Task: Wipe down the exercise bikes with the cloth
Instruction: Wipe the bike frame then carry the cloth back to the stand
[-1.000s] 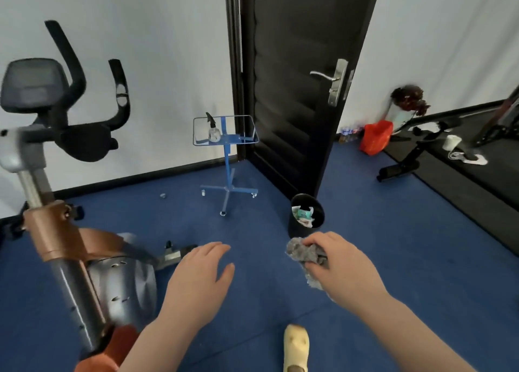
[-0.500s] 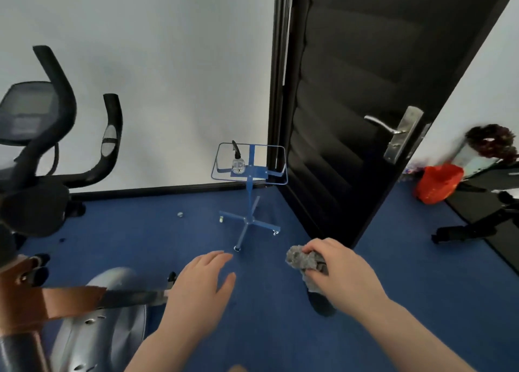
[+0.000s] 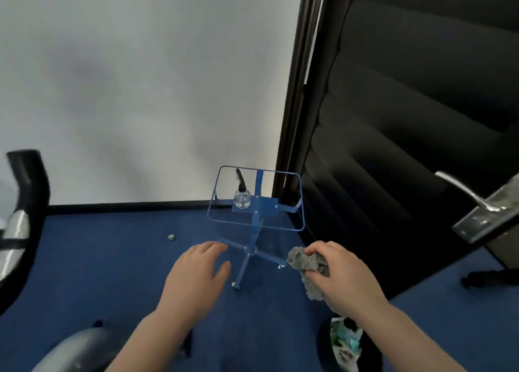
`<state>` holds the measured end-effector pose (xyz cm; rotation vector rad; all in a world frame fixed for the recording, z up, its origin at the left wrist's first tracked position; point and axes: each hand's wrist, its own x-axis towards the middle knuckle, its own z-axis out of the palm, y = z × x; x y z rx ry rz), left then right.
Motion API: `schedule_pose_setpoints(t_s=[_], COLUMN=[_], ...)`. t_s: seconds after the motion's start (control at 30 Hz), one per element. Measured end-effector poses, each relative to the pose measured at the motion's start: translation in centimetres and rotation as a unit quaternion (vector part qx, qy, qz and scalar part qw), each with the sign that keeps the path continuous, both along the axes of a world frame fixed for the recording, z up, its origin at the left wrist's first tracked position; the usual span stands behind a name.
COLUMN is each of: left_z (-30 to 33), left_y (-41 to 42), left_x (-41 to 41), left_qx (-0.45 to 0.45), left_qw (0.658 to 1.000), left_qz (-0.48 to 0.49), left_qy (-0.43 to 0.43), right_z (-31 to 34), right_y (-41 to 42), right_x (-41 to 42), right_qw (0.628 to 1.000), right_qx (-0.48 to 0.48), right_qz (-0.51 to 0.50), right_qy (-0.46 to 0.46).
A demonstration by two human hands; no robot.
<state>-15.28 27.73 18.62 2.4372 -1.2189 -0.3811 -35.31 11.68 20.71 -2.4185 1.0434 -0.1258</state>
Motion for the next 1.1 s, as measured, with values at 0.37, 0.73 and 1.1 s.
schedule_pose_setpoints(t_s=[0.37,0.73,1.1], left_z=[-4.1,-11.6,-17.6], left_y=[-13.7,-26.2,-29.9], left_x=[9.2,16.3,20.3], left_qx=[0.038,0.108,0.13], left_qw=[0.998,0.987,0.972], left_qz=[0.018,0.073,0.136], left_qy=[0.039,0.094,0.138], right_z=[-5.1,-16.4,-28.6], right_y=[-13.4,-27.0,-31.0], right_x=[11.0,23.1,32.0], right_qw=[0.997,0.987,0.98], right_qx=[0.066,0.151,0.121], right_qz=[-0.008,-0.016,0.047], right_qy=[0.024,0.06,0.15])
